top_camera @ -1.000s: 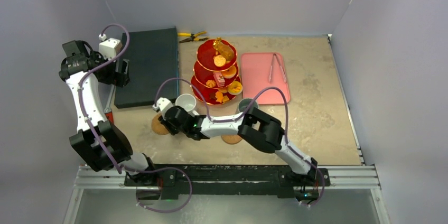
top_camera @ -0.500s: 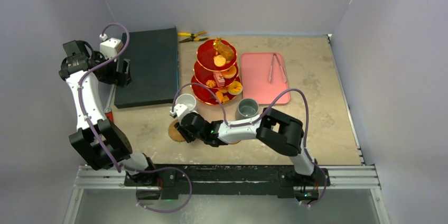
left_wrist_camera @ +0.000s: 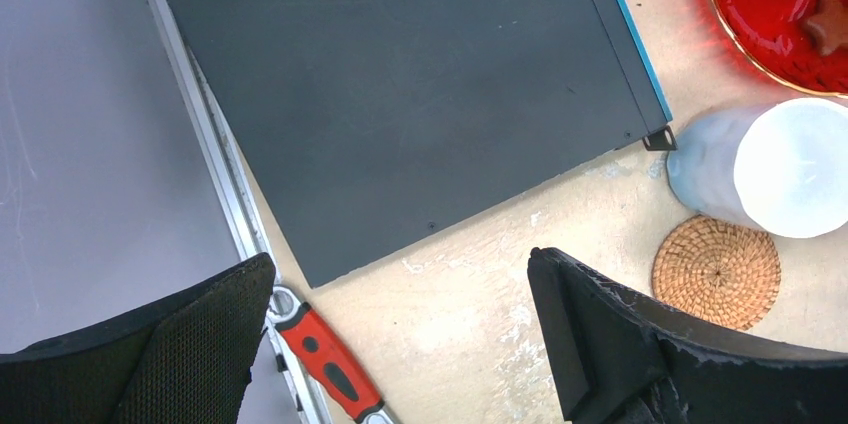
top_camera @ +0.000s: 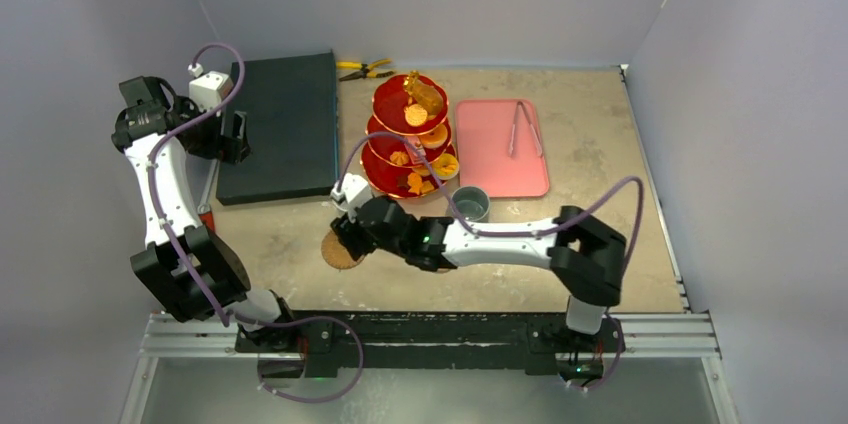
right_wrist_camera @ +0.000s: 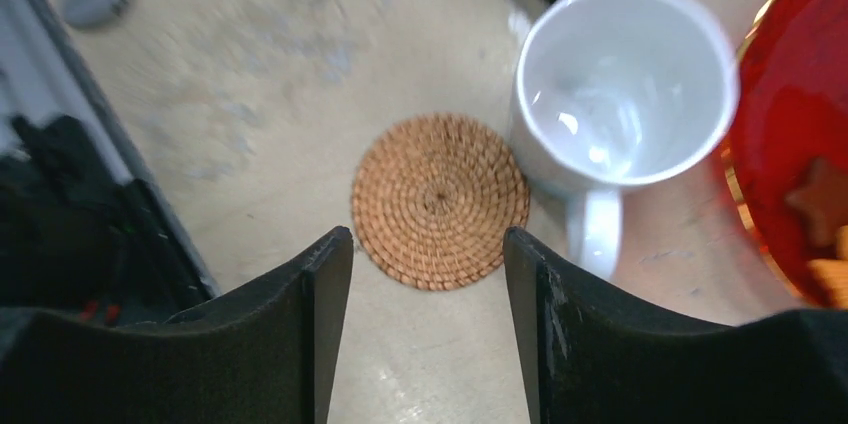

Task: Serve the afternoon tea
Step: Move the coaster to the center of the board, then pick up the cup at the center of the board.

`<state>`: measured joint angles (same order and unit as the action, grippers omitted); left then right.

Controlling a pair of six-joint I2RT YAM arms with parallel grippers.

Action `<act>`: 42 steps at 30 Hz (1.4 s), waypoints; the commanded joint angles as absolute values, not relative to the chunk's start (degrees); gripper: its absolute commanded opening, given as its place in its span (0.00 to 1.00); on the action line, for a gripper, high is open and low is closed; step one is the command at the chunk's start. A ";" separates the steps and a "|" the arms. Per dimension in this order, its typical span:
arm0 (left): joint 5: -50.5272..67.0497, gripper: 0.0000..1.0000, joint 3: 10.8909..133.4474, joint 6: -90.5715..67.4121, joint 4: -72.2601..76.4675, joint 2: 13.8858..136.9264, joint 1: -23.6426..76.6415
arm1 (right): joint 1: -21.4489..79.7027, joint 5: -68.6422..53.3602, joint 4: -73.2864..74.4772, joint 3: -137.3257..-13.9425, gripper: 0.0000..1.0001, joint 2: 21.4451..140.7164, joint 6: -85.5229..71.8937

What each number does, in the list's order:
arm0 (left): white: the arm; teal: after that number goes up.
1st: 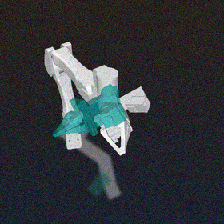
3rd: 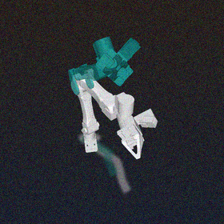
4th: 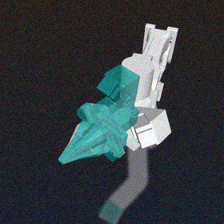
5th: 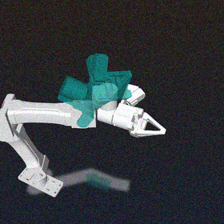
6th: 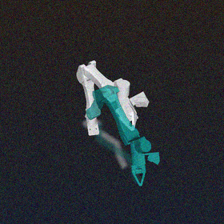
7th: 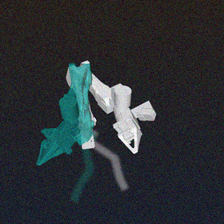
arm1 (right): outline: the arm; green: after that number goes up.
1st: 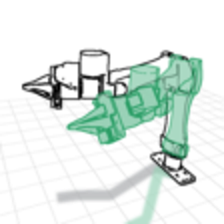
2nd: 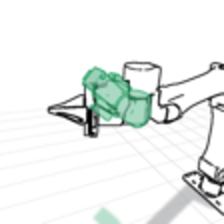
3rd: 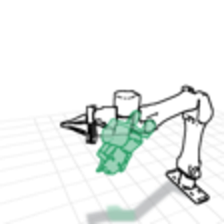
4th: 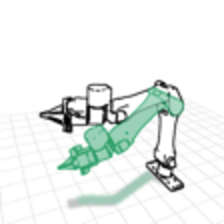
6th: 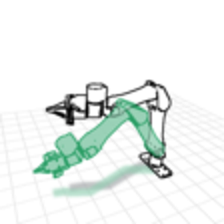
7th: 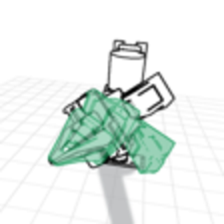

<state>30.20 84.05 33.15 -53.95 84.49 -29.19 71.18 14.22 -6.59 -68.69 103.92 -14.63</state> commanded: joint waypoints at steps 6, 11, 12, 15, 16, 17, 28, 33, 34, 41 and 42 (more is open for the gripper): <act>33.54 0.99 84.56 31.97 -53.25 83.46 -29.61 | 65.06 14.97 -2.71 -68.29 0.63 97.89 -10.34; 34.23 0.99 84.55 31.91 -53.53 83.73 -29.53 | 62.75 12.15 0.43 -70.39 0.66 100.61 -7.25; 34.32 0.99 84.55 31.87 -53.53 83.76 -29.58 | 62.61 11.99 1.24 -70.66 0.66 101.22 -6.74; 34.90 0.99 84.76 31.89 -53.84 83.76 -29.57 | 62.48 10.99 1.76 -71.36 0.66 102.88 -5.99; 35.23 0.99 84.87 32.05 -54.21 83.76 -29.54 | 62.40 10.53 1.66 -71.63 0.66 103.48 -5.91; 35.59 0.99 84.90 32.25 -54.52 83.74 -29.56 | 62.40 10.17 1.53 -71.94 0.65 104.24 -5.89; 35.00 0.99 83.99 31.19 -53.69 83.16 -29.50 | 62.31 12.78 -0.81 -77.07 0.31 111.49 -6.80; 34.90 0.99 83.38 30.67 -52.85 82.46 -29.55 | 62.31 15.97 -2.64 -77.62 0.00 110.74 -7.03; 34.87 0.99 83.25 30.60 -52.67 82.37 -29.59 | 62.31 17.26 -3.21 -77.57 0.00 110.14 -6.73; 34.73 0.99 82.54 30.31 -52.32 81.74 -29.54 | 63.45 18.94 -5.65 -75.47 0.00 104.97 -4.81; 34.74 0.99 82.49 30.24 -52.18 81.68 -29.53 | 63.86 19.14 -6.03 -74.79 0.00 103.96 -4.63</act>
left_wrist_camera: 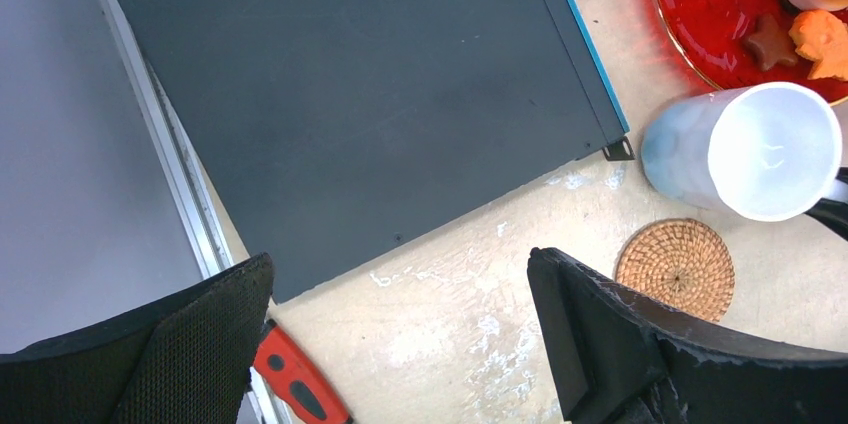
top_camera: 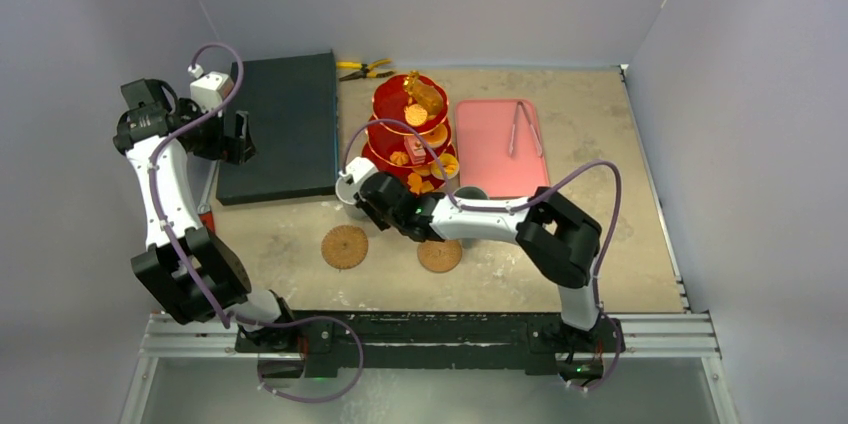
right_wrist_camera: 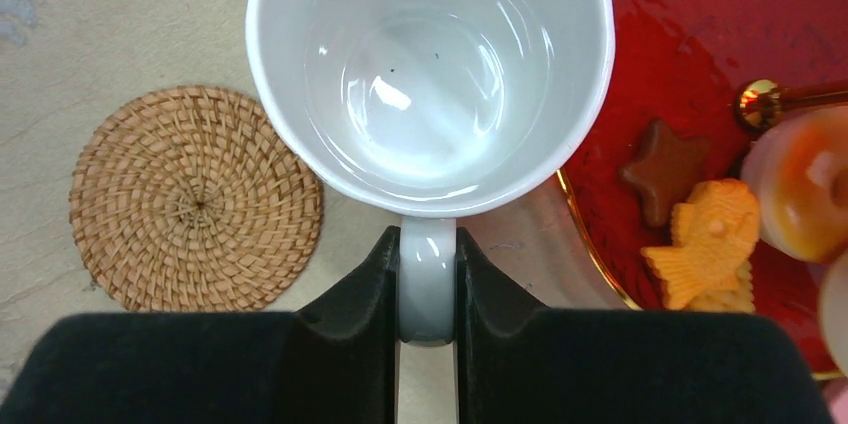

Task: Serve the afternoon tea
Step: Pick up the cup at the center of the board, then place the cup on the coaster.

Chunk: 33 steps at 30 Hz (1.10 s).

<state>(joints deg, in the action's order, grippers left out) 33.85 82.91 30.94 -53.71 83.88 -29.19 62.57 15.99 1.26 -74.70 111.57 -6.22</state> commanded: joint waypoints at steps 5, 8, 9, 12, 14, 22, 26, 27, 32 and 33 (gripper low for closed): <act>35.00 0.99 82.44 30.06 -52.03 81.65 -29.56 | 66.74 18.35 -6.42 -72.57 0.00 100.47 -5.17; 35.02 0.99 82.57 30.08 -52.04 81.65 -29.54 | 68.81 18.20 -6.18 -71.07 0.00 99.90 -6.73; 35.04 0.99 82.68 30.08 -52.11 81.67 -29.54 | 69.54 18.05 -6.50 -70.69 0.00 99.91 -7.24; 35.07 0.99 82.83 30.36 -52.44 81.73 -29.56 | 71.20 17.71 -6.76 -70.23 0.00 100.96 -8.82; 35.32 0.99 82.75 30.62 -52.68 81.51 -29.61 | 71.96 17.71 -7.05 -70.02 0.00 101.83 -9.59; 35.31 0.99 81.51 31.22 -52.31 80.74 -29.58 | 72.95 15.85 -7.02 -69.90 0.00 103.76 -11.36; 35.24 0.99 81.64 31.38 -52.20 81.18 -29.57 | 73.38 15.29 -6.63 -69.49 0.00 104.58 -12.24; 35.24 0.99 81.65 31.32 -52.21 81.15 -29.57 | 73.53 15.41 -6.48 -69.44 0.00 104.72 -12.36; 35.36 0.99 81.39 31.35 -52.12 81.08 -29.59 | 73.78 15.47 -5.84 -68.91 0.00 104.43 -12.61; 35.32 0.99 81.39 31.40 -52.04 81.10 -29.59 | 73.90 15.47 -5.63 -68.95 0.00 104.31 -12.65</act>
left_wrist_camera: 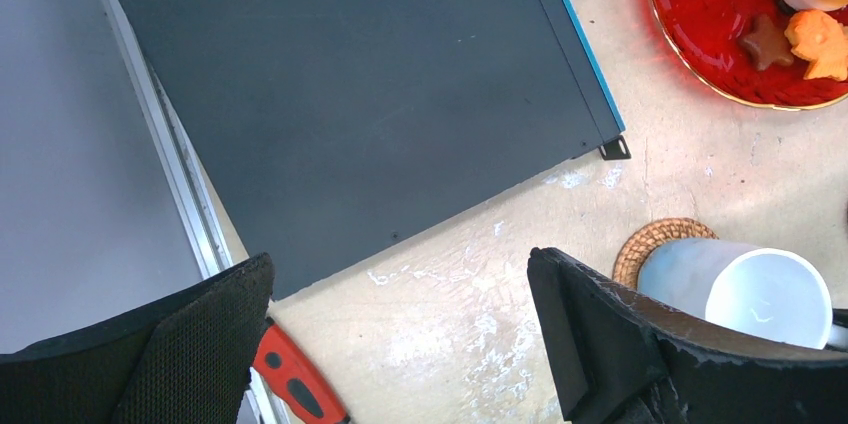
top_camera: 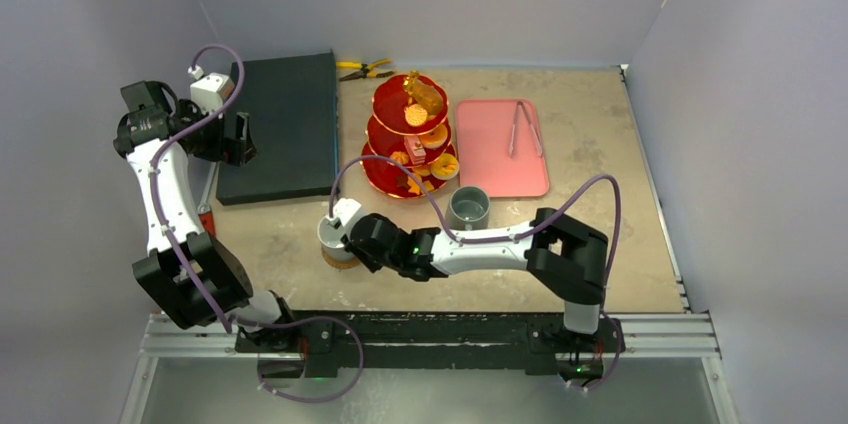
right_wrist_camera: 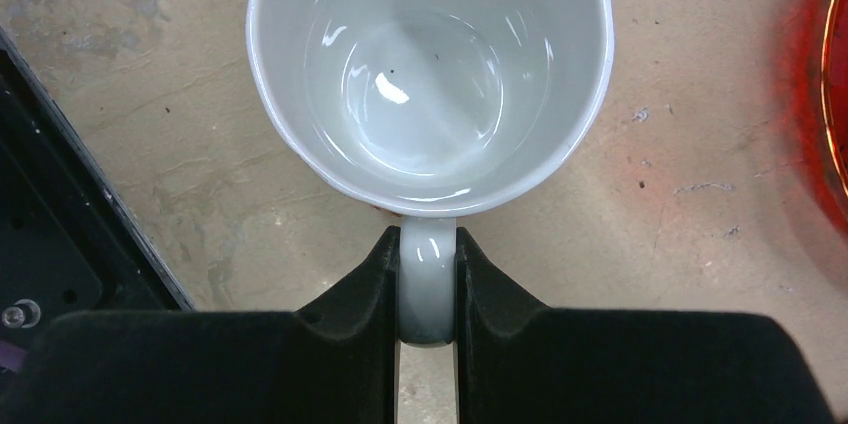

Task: Serve the afternoon tea
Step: Place the cup on the coaster, then adjust the cup at the center of the board.

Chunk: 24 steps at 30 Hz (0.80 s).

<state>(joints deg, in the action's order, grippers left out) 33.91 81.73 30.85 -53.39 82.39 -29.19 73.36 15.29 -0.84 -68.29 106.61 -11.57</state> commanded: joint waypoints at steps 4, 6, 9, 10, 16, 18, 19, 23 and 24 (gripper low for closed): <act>35.24 0.99 81.55 31.11 -51.75 81.32 -29.56 | 73.94 15.51 -4.12 -69.98 0.00 104.93 -12.54; 35.42 0.99 81.65 31.03 -51.68 81.41 -29.53 | 74.00 15.72 -3.79 -70.29 0.00 105.40 -12.49; 35.38 0.99 81.65 31.08 -51.52 81.40 -29.58 | 74.09 16.33 -3.19 -70.68 0.09 106.00 -12.48; 35.34 0.99 81.69 31.10 -51.51 81.40 -29.54 | 74.09 16.65 -2.90 -70.81 0.21 106.15 -12.68; 35.30 0.99 81.81 31.22 -51.58 81.61 -29.52 | 74.05 17.39 -0.28 -71.40 0.60 104.32 -14.70; 35.40 0.99 81.92 31.27 -51.64 81.58 -29.54 | 74.04 17.65 0.83 -71.89 0.70 102.98 -15.24; 35.42 0.99 81.96 31.30 -51.74 81.54 -29.52 | 74.01 18.33 1.74 -72.16 0.73 102.20 -15.39; 35.34 0.99 82.24 31.45 -51.84 81.38 -29.57 | 72.87 21.93 6.02 -72.08 0.85 97.84 -19.18; 35.33 0.99 82.33 31.44 -51.93 81.38 -29.51 | 71.90 22.56 7.38 -71.51 0.86 96.24 -20.79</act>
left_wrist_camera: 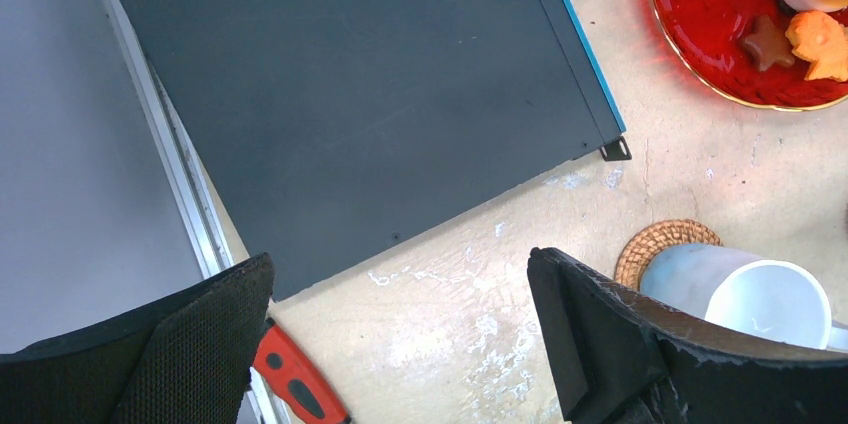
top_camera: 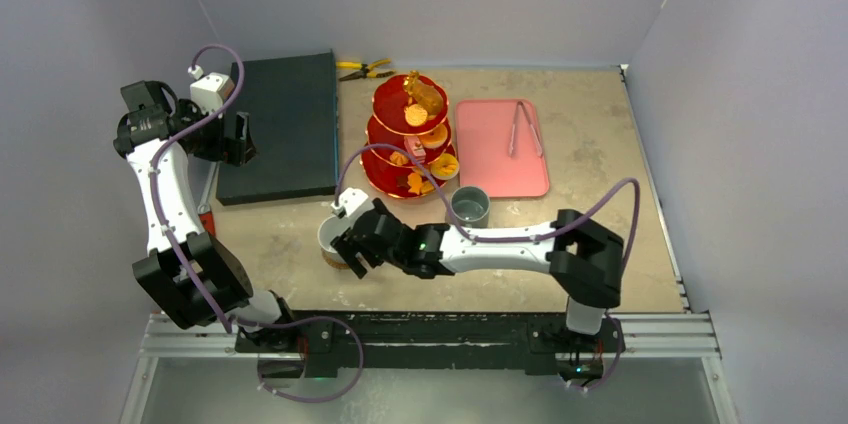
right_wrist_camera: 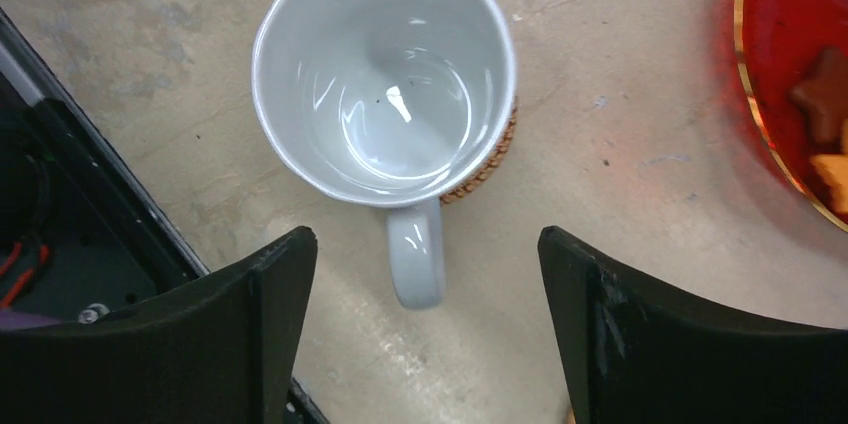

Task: Serve the afternoon tea
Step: Adjust the cup at the center of the board.

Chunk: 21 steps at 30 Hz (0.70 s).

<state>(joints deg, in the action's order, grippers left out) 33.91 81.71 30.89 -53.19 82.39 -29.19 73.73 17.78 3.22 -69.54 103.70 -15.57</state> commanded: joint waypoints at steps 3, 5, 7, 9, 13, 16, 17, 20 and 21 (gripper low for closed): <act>35.52 0.99 82.64 31.57 -52.07 81.30 -29.59 | 66.91 23.58 12.23 -67.35 0.85 90.94 -27.70; 35.64 0.99 82.55 31.72 -52.12 81.32 -29.56 | 63.12 24.71 16.06 -63.77 0.83 87.46 -32.22; 35.81 0.99 82.41 31.93 -52.12 81.37 -29.54 | 60.62 27.62 20.56 -60.56 0.82 84.61 -35.75; 35.93 0.99 82.20 32.37 -51.89 81.50 -29.54 | 58.35 29.22 24.86 -57.87 0.82 82.26 -38.75; 36.07 0.99 82.26 32.43 -51.60 82.09 -29.56 | 55.38 29.38 28.25 -51.23 0.81 76.50 -43.13; 36.21 0.99 82.19 32.28 -51.38 82.42 -29.51 | 54.63 28.91 28.52 -47.30 0.80 73.44 -45.56; 36.31 0.99 82.19 32.25 -51.33 82.48 -29.58 | 54.63 28.68 28.71 -46.56 0.80 72.83 -46.25; 36.40 0.99 82.18 32.08 -51.12 82.61 -29.60 | 54.59 27.65 29.05 -44.98 0.78 72.14 -47.68; 36.39 0.99 82.10 32.08 -51.07 82.60 -29.56 | 54.61 27.32 28.84 -44.47 0.77 72.01 -47.92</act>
